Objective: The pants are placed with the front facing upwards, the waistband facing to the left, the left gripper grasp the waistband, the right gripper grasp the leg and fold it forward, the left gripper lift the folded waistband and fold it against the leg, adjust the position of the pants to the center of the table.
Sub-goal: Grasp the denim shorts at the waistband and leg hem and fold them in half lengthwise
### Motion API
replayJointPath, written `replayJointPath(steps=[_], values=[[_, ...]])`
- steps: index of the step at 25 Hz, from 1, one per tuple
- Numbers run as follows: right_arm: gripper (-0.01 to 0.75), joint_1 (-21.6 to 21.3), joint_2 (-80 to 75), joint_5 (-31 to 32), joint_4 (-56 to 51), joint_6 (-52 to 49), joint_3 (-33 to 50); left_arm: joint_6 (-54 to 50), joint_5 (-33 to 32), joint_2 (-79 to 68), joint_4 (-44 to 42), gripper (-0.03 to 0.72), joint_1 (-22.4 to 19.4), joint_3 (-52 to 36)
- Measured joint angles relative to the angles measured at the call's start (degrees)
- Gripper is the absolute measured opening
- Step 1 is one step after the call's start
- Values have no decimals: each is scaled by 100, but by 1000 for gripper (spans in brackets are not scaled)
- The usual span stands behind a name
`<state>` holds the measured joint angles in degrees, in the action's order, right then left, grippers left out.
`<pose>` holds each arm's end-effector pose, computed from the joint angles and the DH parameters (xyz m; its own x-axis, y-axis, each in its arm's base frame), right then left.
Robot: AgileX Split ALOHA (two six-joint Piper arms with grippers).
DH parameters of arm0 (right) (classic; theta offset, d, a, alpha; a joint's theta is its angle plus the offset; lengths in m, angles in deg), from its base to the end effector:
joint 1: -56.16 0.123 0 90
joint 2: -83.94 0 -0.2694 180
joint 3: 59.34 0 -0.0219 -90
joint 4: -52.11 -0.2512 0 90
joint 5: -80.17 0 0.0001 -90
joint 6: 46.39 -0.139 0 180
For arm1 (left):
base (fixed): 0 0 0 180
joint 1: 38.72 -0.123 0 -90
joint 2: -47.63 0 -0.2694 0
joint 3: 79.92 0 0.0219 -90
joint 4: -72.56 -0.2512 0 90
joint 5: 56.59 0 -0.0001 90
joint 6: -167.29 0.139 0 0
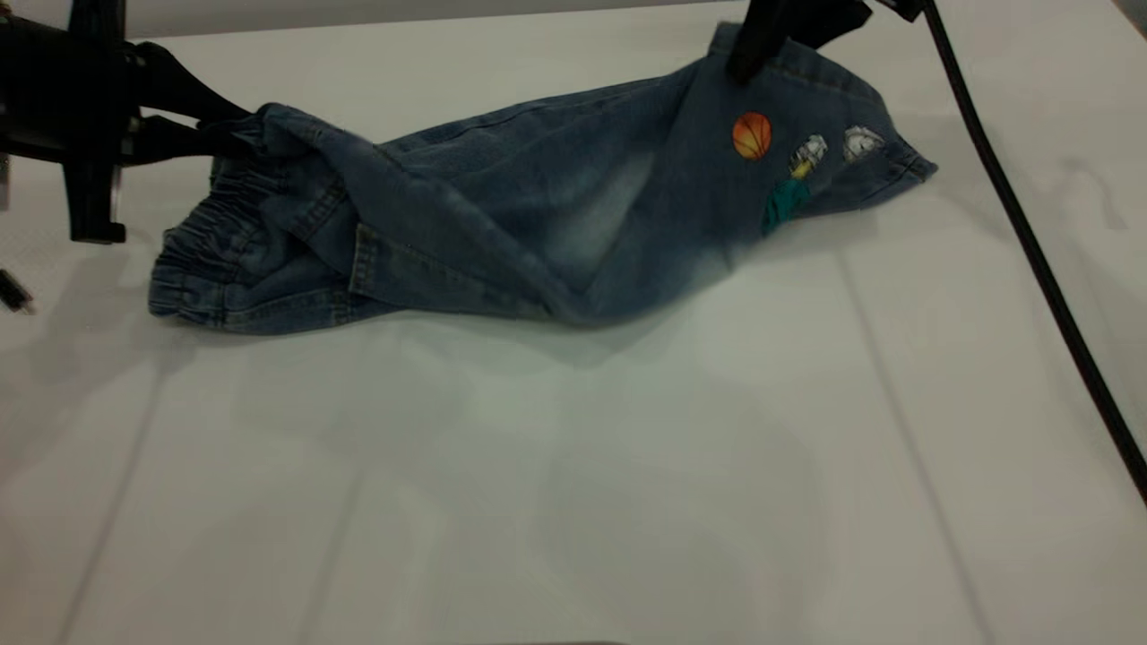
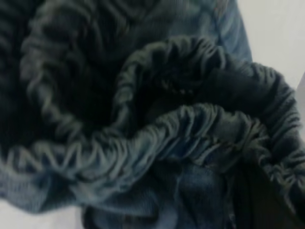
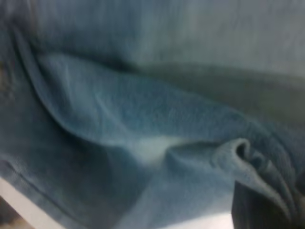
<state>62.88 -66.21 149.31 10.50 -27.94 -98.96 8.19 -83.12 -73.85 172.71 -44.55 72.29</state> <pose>0.4753 0.1429 0.0812 -0.9841 -0.1284 -0.1225 -0.1768 0.7687 0.6147 0.3652 -0.0242 0.0467 -0.2965 -0.9205 0.2545 -0.7687 0.0718 -0.6356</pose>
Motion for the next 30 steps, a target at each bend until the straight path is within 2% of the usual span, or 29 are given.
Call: replayJointPath(steps=[6, 12, 18, 22, 24, 28, 30], values=[[33, -402, -522, 11, -596, -287, -529, 106, 480, -11, 123, 106, -52, 5], [43, -507, -702, -246, -679, -855, -555, 176, 714, -11, 129, 106, -52, 5], [125, -507, -727, -591, -833, -985, -555, 784, 807, -11, 146, 134, -52, 5], [233, -509, -727, -775, -1242, -985, -555, 944, 849, -12, 158, 195, -52, 5], [295, -509, -727, -825, -1345, -985, -555, 1083, 879, -12, 163, 251, -52, 7], [391, -509, -727, -845, -1399, -846, -555, 1920, 925, -58, 163, 377, -52, 192], [412, -509, -727, -749, -1399, -740, -561, 2431, 925, -76, 163, 426, -52, 366]])
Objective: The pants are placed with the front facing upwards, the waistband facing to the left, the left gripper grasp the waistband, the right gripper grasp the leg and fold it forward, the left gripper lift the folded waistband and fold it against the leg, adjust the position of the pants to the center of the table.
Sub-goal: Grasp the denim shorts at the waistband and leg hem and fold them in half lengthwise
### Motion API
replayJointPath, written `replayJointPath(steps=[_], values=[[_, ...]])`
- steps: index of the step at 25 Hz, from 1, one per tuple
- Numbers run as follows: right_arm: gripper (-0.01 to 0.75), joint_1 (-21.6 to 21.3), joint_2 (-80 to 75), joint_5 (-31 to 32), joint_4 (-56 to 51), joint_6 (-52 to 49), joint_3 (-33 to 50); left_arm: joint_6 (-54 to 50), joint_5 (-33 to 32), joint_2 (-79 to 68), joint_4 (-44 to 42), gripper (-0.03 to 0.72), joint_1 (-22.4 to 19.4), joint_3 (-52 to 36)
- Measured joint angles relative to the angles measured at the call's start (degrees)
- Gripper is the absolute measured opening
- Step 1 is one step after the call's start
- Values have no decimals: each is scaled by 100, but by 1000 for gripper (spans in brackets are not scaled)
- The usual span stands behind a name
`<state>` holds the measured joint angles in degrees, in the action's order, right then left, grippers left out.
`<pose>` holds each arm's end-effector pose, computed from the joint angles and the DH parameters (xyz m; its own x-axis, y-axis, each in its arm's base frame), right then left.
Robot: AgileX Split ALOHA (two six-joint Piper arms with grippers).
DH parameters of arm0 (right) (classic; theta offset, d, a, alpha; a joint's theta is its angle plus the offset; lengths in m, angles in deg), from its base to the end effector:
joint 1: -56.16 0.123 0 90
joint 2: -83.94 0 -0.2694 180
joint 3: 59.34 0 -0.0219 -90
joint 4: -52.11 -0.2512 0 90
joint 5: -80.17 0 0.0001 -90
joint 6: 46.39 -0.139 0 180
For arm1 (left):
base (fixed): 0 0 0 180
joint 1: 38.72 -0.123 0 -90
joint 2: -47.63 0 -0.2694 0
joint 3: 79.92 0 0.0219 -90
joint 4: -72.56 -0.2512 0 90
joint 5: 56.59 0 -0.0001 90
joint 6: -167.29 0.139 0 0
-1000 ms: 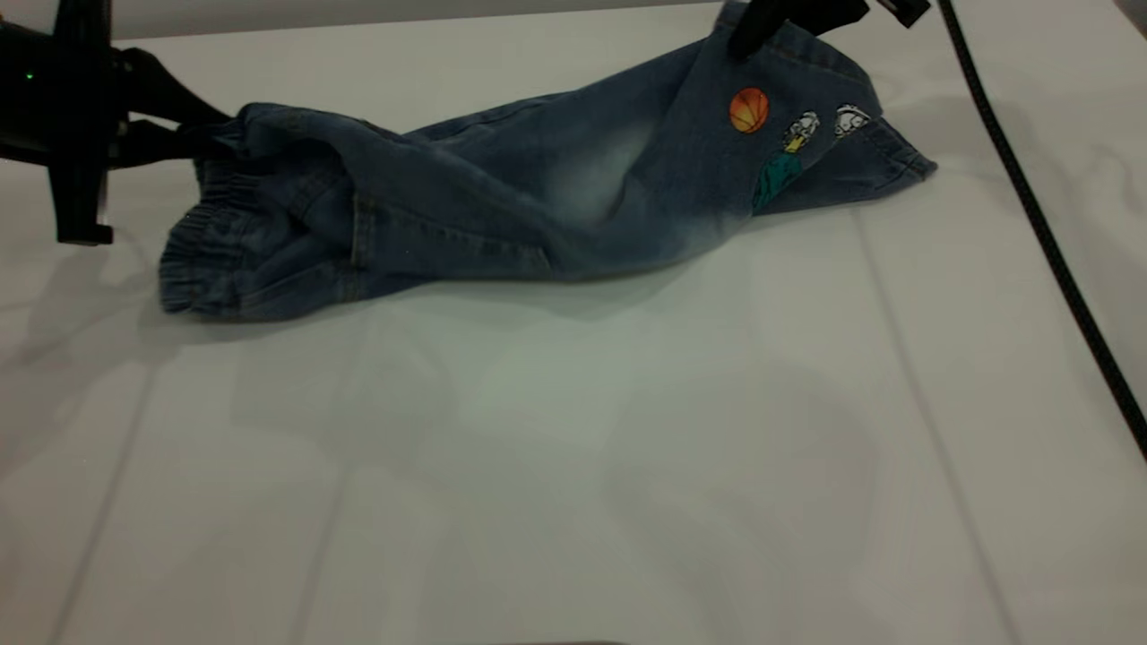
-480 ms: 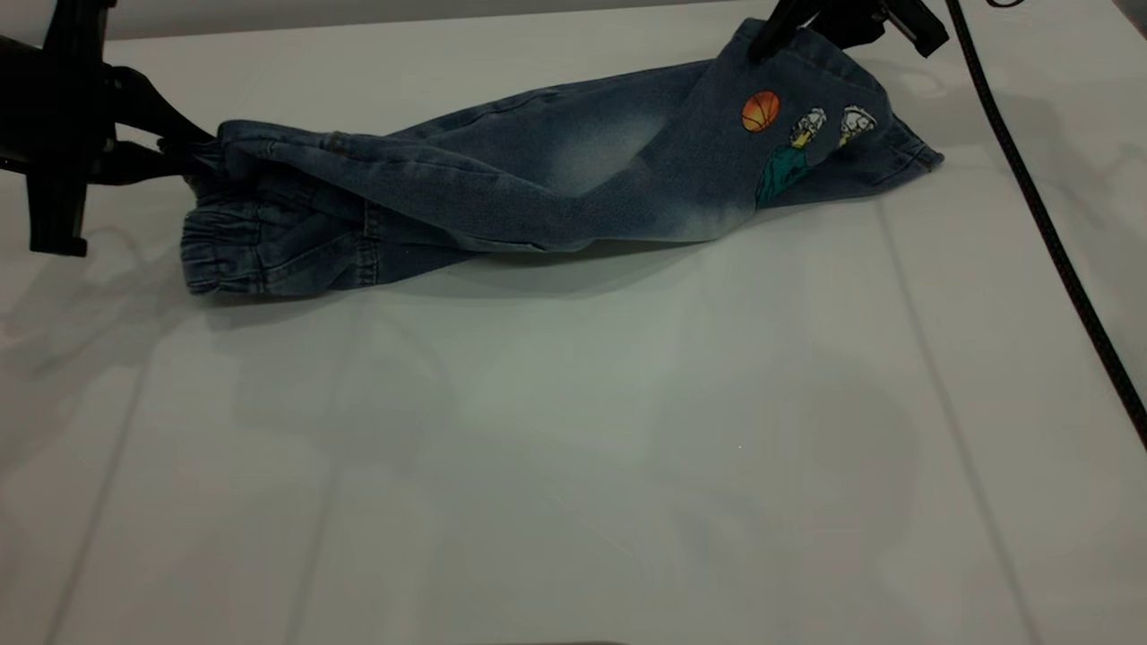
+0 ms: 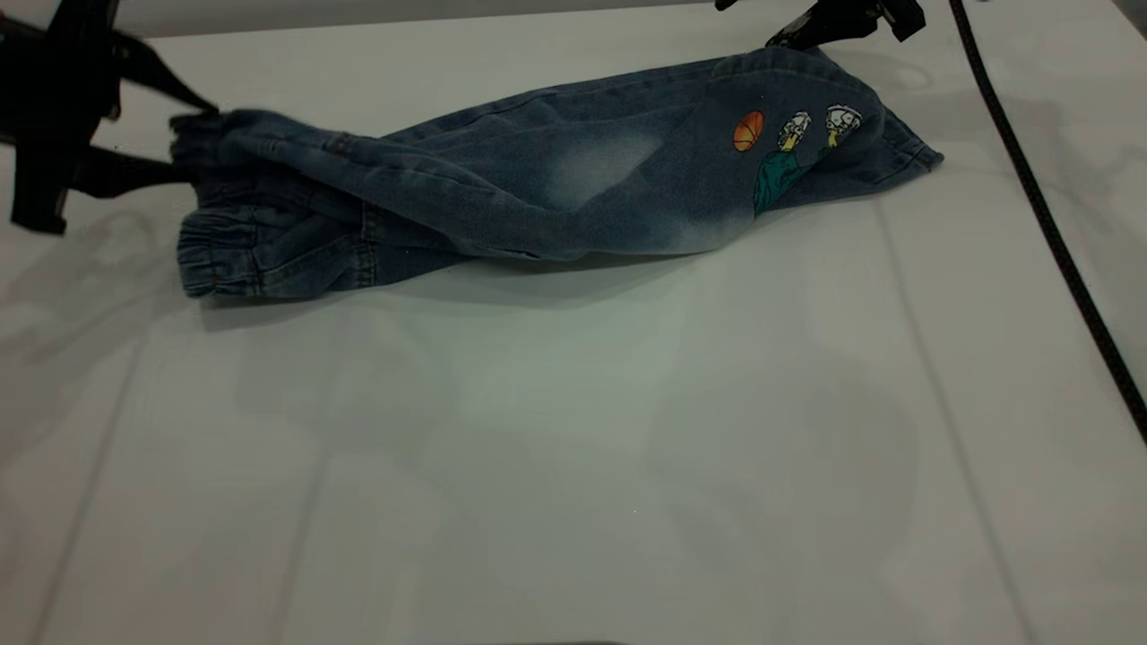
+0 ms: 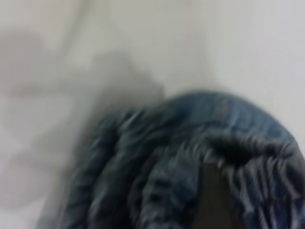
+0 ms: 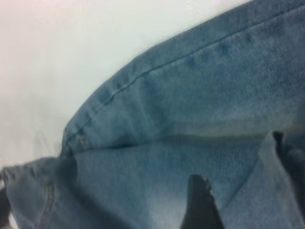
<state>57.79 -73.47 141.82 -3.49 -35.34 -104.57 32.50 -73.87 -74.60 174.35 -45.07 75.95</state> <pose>0.5215 0.1159 0.0630 -0.9664 0.2489 -0.0642 0.1122 0.6330 0.7660 0.3838 0.0019 0.0481 -0.4874 -0.8627 -0.1345 -0.6266 0.4529 -0.6343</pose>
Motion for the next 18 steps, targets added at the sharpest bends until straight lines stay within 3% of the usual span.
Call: replayJointPath(steps=[6, 11, 13, 18], values=[[423, 0, 159, 189, 153, 361, 0, 1606, -462, -17, -132, 462, -5, 722], [423, -40, 412, 218, 509, 418, 0, 2026, -559, 13, -337, 463, -5, 1002], [423, -47, 459, 278, 698, 423, 0, 2043, -887, 13, -776, 463, -5, 1034], [423, -59, 571, 336, 1045, 423, 0, 1934, -2234, 13, -2790, 461, 39, 1357]])
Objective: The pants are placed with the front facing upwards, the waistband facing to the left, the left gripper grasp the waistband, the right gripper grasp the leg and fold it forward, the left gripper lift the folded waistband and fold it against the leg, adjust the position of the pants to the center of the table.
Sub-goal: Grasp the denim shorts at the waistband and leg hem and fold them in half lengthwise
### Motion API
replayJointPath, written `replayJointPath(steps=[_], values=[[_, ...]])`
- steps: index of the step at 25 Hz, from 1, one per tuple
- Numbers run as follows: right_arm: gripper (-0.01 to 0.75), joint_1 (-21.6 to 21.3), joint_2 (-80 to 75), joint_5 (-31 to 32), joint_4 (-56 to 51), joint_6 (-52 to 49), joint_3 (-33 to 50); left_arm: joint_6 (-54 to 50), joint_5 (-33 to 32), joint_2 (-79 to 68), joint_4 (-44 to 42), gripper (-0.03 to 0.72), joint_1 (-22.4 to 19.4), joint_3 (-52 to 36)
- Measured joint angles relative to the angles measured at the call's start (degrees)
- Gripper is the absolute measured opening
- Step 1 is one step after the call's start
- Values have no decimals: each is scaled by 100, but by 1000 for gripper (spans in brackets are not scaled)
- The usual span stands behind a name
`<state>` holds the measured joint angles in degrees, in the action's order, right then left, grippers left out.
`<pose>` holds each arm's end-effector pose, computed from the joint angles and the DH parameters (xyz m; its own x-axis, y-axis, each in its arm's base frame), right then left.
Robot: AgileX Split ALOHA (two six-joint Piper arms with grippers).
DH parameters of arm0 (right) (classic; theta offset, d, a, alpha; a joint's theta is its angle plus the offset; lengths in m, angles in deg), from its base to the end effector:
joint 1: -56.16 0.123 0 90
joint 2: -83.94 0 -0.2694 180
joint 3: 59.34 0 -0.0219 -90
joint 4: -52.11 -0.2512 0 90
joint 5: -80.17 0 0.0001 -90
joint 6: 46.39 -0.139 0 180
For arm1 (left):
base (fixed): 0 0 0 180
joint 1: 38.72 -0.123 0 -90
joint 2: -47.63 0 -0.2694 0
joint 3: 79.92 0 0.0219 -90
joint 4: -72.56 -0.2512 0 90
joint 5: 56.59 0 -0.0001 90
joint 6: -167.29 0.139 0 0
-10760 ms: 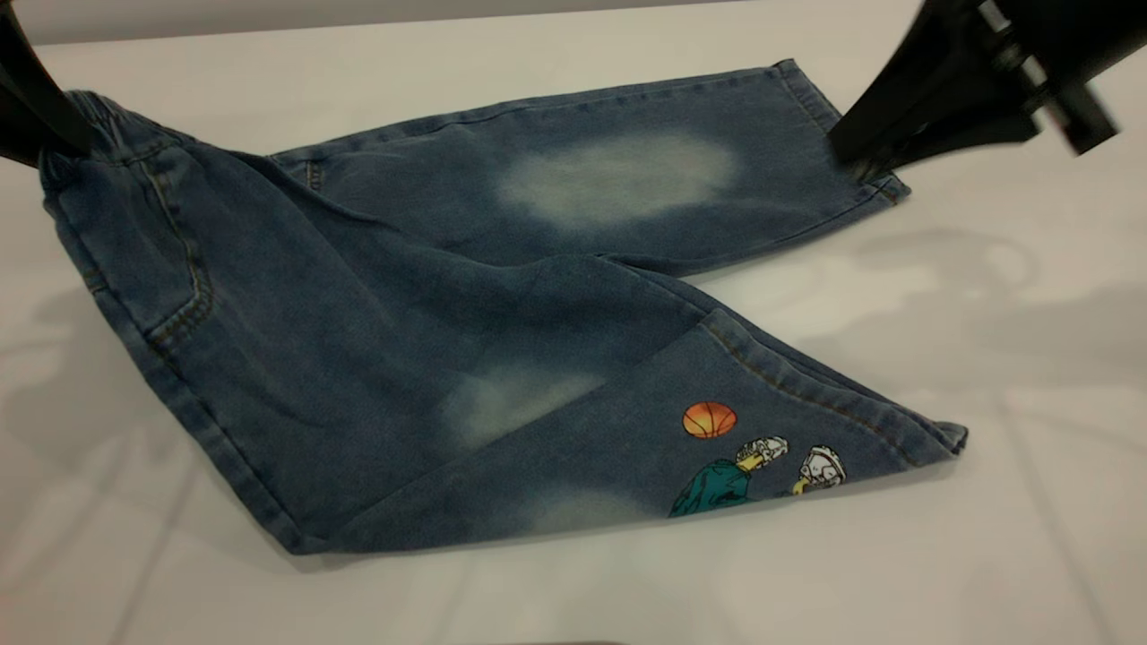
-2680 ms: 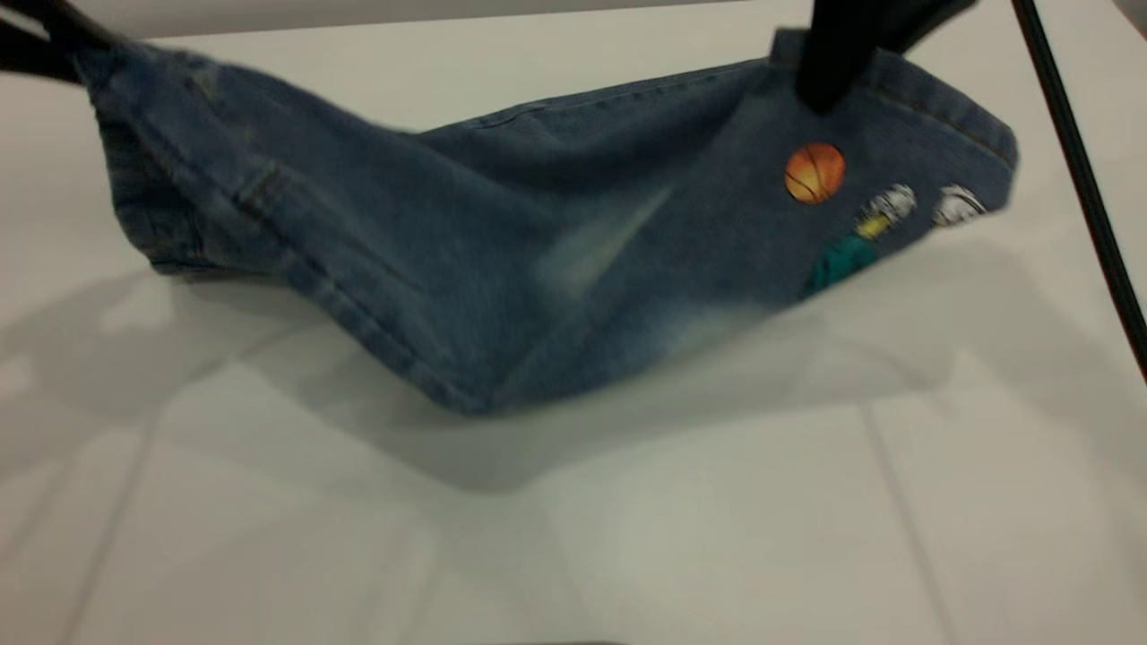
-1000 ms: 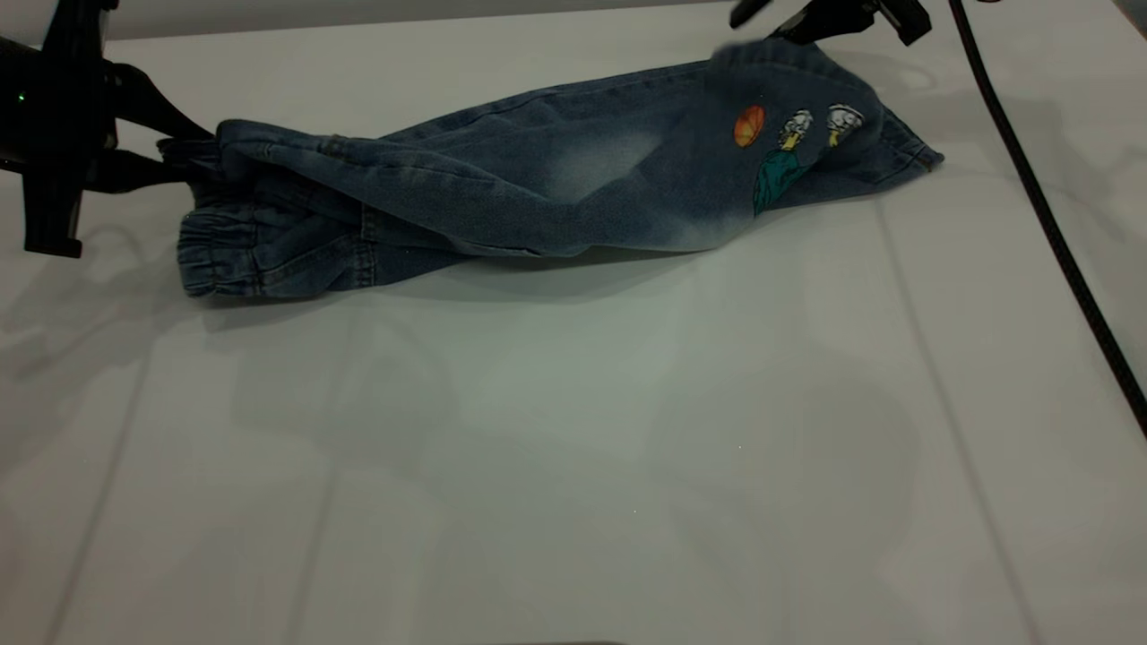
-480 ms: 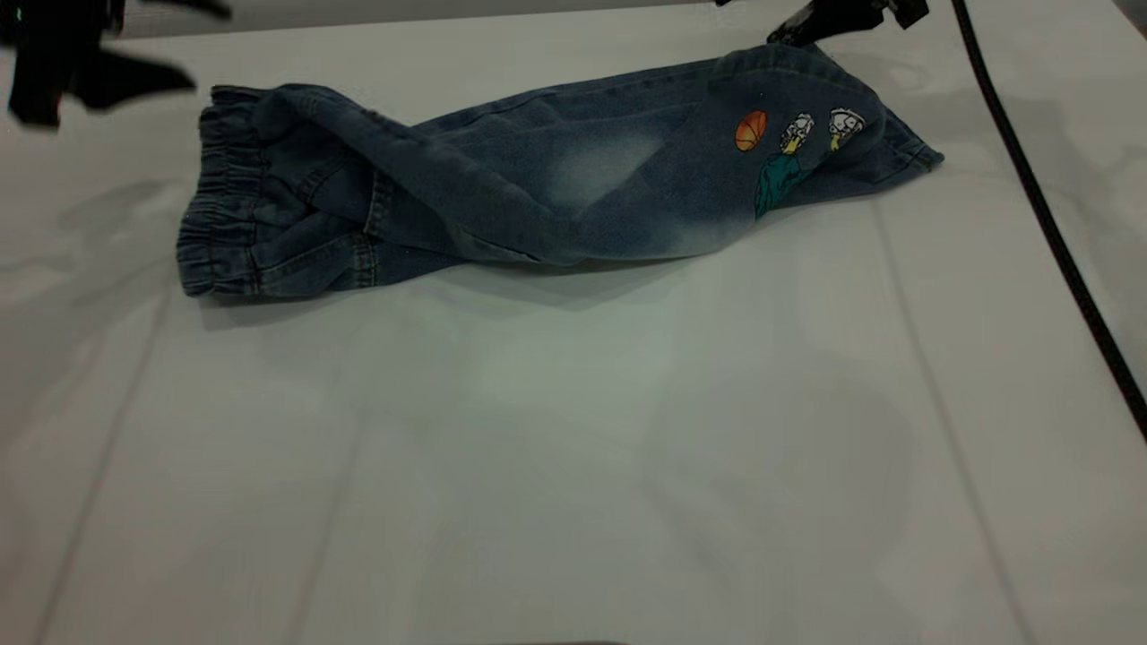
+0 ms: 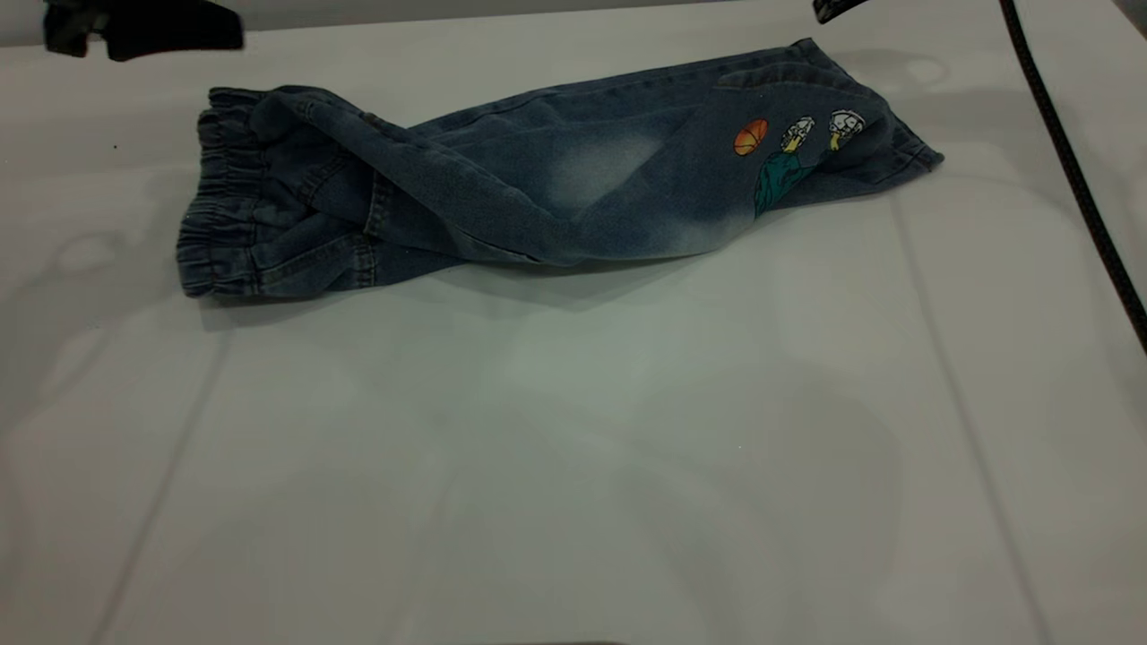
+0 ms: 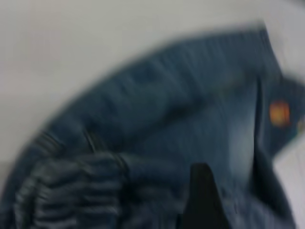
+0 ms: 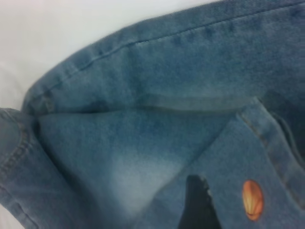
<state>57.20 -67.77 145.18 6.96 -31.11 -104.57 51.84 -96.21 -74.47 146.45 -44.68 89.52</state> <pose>0.5136 0.0987 0.0986 -0.9747 0.0854 -0.2067 -0.0711 0.7581 0.6483 0.4114 -0.0427 0.1065 -0.8400 -0.1555 -0.5198 0.1912 0.8117 -0.5519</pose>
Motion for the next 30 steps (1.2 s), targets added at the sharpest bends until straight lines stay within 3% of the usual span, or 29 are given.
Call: replayJointPath(steps=[4, 11, 16, 20, 25, 30], values=[[423, -6, 61, 31, 67, 19, 0, -442, -293, 0, -1960, 443, 374, 442], [423, -6, 75, 146, 103, 79, 0, -989, -336, 0, -4480, 439, 1912, 1314], [423, -37, 75, 153, 103, 214, 0, -981, -194, -7, -5498, 437, 2951, 1705], [423, -144, 75, 182, 107, 286, 0, -953, -188, -214, -6231, 436, 3554, 1815], [423, -306, 75, 216, 107, 304, 0, -900, -241, -592, -7023, 435, 4051, 1815], [423, -371, 75, 273, 107, 322, 0, -866, -230, -664, -7136, 435, 4317, 1815]])
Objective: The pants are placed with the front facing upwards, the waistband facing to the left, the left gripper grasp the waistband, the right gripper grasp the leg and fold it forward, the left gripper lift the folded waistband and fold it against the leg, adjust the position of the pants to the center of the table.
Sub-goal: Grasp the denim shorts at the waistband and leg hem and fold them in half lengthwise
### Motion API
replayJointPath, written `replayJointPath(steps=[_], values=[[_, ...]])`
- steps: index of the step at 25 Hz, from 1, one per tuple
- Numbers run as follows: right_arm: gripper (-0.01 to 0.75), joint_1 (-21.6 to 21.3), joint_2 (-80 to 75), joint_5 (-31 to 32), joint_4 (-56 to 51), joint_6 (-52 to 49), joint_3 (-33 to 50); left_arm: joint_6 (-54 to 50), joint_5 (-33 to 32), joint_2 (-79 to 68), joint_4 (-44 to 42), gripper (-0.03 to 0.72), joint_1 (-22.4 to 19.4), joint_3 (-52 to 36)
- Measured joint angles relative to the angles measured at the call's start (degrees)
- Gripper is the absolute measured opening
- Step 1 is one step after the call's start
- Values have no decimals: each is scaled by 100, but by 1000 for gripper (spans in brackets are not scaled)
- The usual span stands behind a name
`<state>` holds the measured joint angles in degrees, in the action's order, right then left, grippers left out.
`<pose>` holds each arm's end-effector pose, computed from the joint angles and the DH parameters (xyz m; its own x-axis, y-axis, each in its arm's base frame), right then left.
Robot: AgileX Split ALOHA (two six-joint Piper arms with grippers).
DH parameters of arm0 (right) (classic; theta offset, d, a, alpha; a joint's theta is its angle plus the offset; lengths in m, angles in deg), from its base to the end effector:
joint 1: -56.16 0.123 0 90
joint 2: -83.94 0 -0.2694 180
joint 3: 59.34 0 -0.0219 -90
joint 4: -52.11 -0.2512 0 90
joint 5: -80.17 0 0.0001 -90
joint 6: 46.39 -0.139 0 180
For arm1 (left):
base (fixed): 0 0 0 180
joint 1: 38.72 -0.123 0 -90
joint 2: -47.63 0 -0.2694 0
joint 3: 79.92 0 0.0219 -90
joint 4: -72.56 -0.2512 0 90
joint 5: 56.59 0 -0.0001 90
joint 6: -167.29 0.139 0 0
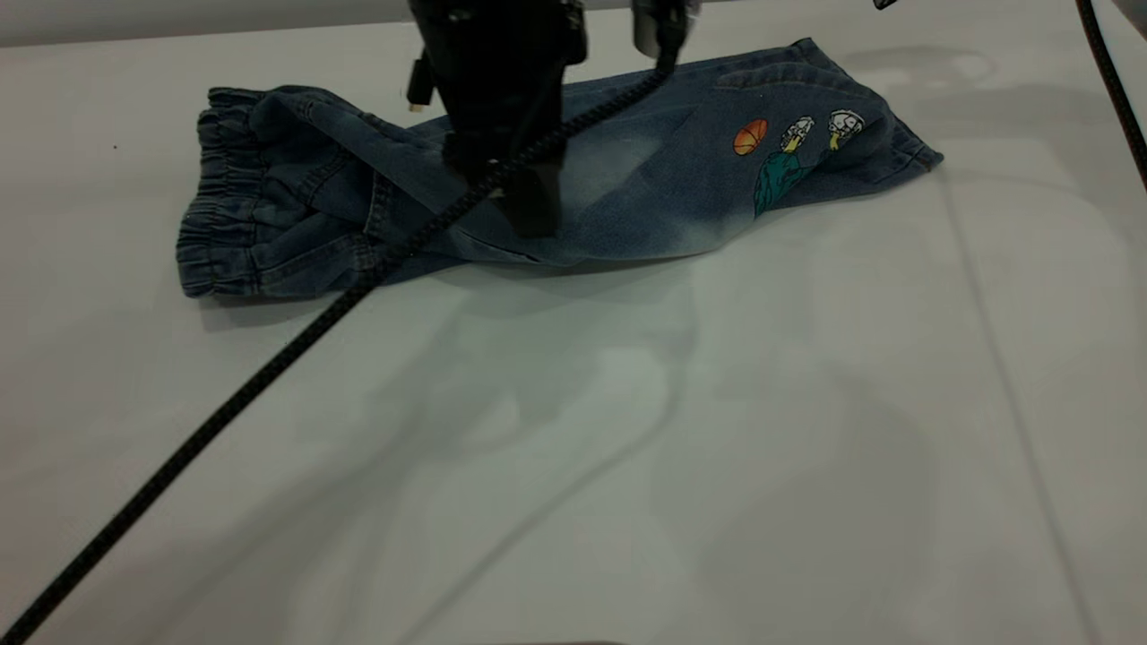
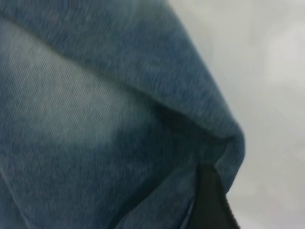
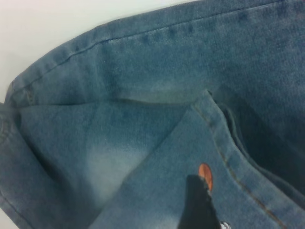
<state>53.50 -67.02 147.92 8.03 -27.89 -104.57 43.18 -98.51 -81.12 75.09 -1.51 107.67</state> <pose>0.5124 0.0658 0.1035 -0.9726 0.0671 -0.2228 -0.0916 0.7699 0.6315 0.3442 -0.2665 0.0889 0.0469 0.9799 -0.1941 0.9757 -0.0032 0.2193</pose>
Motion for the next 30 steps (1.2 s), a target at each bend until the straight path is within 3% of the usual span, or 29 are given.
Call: replayJointPath(steps=[12, 15, 21, 30], values=[[423, 0, 0, 54, 0, 22, 0, -19, 240, -400, -37, 400, 12, 0], [423, 0, 0, 108, 0, 46, 0, -159, 392, -470, -72, 331, 12, 0], [423, 0, 0, 153, 0, 86, 0, -753, 895, -476, -287, 36, 12, 0], [423, 0, 0, 153, 0, 126, 0, -2510, 1648, -476, -1683, 14, -80, 251]])
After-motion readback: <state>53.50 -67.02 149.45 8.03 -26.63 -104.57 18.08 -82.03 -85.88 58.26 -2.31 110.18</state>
